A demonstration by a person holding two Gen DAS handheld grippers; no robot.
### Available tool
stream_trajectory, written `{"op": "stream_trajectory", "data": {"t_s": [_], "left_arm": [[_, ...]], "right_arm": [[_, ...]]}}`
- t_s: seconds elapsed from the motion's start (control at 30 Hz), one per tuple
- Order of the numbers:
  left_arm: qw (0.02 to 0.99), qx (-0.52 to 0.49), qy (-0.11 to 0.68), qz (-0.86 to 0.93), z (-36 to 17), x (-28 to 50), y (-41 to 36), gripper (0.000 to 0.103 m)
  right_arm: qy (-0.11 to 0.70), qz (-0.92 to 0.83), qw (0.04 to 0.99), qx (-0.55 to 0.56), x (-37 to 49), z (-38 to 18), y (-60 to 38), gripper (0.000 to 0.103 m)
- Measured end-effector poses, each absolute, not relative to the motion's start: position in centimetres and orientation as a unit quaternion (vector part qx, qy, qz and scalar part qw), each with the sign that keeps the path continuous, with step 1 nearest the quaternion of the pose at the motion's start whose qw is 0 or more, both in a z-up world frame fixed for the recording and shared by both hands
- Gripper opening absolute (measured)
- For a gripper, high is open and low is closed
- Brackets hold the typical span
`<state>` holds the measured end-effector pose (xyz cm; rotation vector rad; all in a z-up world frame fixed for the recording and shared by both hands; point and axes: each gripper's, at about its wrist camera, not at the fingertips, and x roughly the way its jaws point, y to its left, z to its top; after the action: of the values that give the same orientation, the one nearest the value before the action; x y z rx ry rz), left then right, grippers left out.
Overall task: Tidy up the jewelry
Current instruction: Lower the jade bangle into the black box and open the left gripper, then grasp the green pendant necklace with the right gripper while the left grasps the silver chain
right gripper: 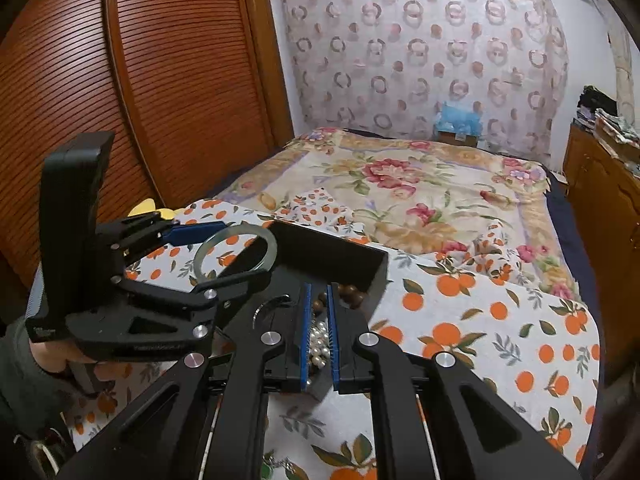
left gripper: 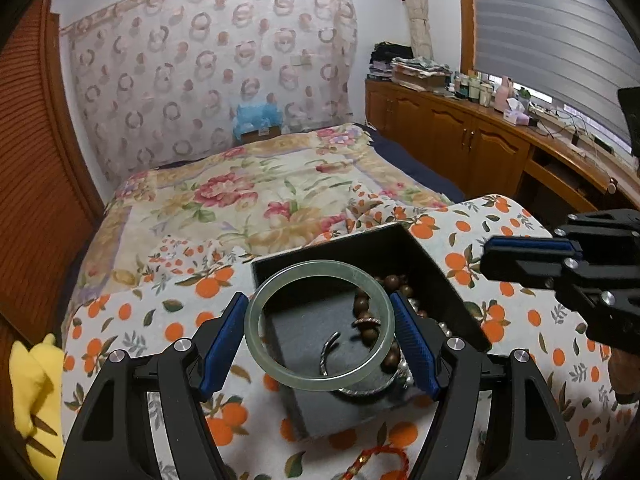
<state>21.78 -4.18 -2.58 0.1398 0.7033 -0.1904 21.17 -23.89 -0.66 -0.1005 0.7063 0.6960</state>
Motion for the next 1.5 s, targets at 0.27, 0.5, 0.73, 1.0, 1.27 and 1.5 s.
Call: {"op": "stream_trajectory", "data": {"t_s": [0.27, 0.5, 0.73, 1.0, 1.27, 1.5], "left_arm": [[0.932, 0.075, 0.342, -0.098, -1.8, 21.8, -4.3, 0.070], [0.932, 0.066, 0.340, -0.105, -1.3, 18.5, -3.5, 0.070], [0.929, 0.040, 0.343, -0.131, -2.3, 11.9, -2.5, 0.070], [0.914, 0.048, 0.373, -0.150, -4.6, 6.8, -4.0, 0.070], [0.890, 0.057, 0.422, -0.161, -6.7, 5.0, -5.6, 0.047], [0.876, 0.075, 0.442, -0.175, -7.6, 4.0, -7.6, 0.034]], "right_arm": [[0.343, 0.321, 0.882, -0.043, 20.7, -1.7, -25.9, 0.009], [0.333, 0.316, 0.887, -0.047, 17.2, -2.0, -26.6, 0.009], [0.329, 0.308, 0.891, -0.059, 11.6, -3.7, -26.3, 0.009], [0.363, 0.304, 0.879, -0.058, 7.1, -6.7, -26.8, 0.009], [0.383, 0.285, 0.876, -0.066, 5.4, -8.7, -28.3, 0.029], [0.380, 0.290, 0.876, -0.067, 4.6, -9.2, -28.1, 0.029]]}}
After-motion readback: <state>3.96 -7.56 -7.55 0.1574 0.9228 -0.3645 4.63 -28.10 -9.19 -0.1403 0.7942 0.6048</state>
